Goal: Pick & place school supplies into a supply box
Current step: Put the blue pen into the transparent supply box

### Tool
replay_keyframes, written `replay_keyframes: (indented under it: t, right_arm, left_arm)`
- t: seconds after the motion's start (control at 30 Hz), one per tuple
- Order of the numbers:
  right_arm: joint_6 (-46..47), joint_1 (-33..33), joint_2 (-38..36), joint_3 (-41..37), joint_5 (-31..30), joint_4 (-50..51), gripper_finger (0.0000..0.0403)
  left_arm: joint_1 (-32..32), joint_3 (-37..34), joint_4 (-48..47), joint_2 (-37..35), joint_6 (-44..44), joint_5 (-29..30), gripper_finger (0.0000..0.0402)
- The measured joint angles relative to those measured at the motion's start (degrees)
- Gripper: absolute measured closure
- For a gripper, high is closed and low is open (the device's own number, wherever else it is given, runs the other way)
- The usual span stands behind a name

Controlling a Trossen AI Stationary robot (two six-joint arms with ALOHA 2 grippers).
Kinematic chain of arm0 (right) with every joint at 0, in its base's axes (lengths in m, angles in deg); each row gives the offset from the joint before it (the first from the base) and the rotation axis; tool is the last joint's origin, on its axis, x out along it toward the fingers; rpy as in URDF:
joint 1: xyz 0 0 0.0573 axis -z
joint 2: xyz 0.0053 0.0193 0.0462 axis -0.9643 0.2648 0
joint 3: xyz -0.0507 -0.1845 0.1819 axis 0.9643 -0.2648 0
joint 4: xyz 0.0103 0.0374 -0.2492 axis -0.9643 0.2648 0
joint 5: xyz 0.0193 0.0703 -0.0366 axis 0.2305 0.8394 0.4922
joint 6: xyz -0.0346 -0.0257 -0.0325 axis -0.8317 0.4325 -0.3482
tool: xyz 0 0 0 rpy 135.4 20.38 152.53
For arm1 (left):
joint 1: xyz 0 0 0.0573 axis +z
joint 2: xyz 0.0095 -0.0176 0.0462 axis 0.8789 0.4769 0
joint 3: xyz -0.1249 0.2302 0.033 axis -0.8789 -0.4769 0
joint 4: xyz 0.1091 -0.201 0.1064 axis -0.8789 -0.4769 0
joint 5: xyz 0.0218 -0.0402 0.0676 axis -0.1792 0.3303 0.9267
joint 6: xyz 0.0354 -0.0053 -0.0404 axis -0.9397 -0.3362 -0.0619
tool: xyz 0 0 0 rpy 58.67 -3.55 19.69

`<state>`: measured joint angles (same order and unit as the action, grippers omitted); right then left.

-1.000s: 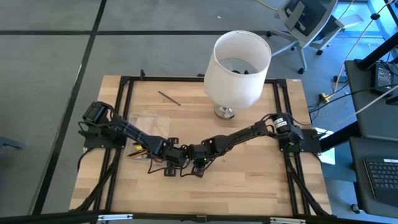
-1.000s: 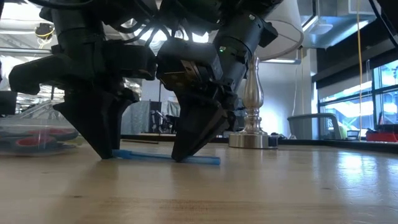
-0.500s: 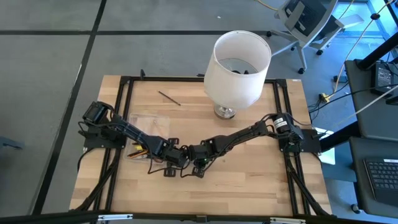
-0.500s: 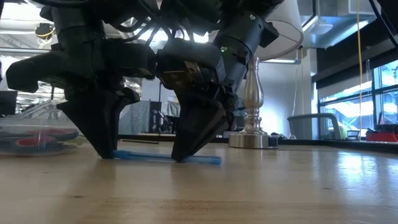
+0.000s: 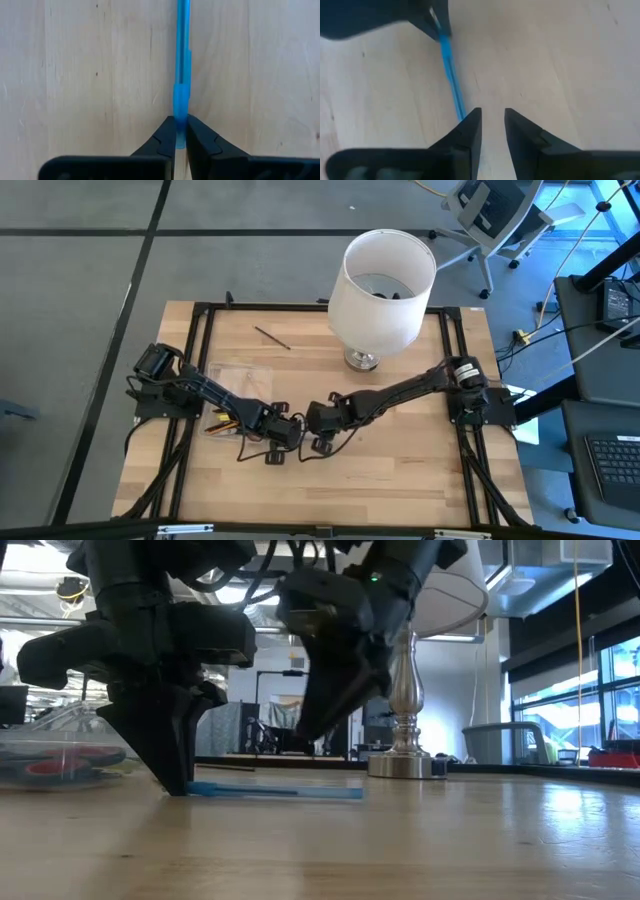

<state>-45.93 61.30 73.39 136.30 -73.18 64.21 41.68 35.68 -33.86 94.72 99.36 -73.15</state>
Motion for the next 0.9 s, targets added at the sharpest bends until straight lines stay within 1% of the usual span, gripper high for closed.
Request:
replay_keyframes:
  t: [0.3, 0.43, 0.53, 0.67, 0.77, 0.83, 0.9]
  right_arm:
    - [0.10, -0.04, -0.76, 0.08, 0.07, 1.60, 0.0314]
    - [0.05, -0.80, -2.61, 0.13, -0.16, 2.71, 0.0314]
    - [-0.08, -2.76, -4.46, 0.15, -3.80, 3.07, 0.0314]
    - [-1.68, -6.39, -7.22, 0.15, -11.48, 5.51, 0.0314]
    - [-2.56, -8.32, -8.73, 0.15, -12.67, 6.99, 0.0314]
    - [-0.82, -9.47, -9.51, 0.15, -13.69, 8.70, 0.0314]
    - [0.73, -10.42, -10.51, 0.15, -16.38, 11.71, 0.0314]
  left_arm:
    - [-0.02, -0.07, -0.13, 0.00, -0.08, -0.02, 0.0386]
    - [-0.02, -0.11, -0.35, 0.00, -0.17, -0.04, 0.0386]
    - [-0.04, -0.11, -0.53, 0.00, -0.17, -0.06, 0.0386]
    - [-0.04, -0.15, -0.04, -0.02, -0.17, -0.12, 0.0386]
    - [-0.04, -0.24, 0.68, -0.02, -0.20, -0.36, 0.0386]
    - [-0.02, -0.28, 1.40, 0.00, -0.20, -0.52, 0.0384]
    - [-0.02, -0.28, 1.99, 0.00, -0.20, -0.45, 0.0379]
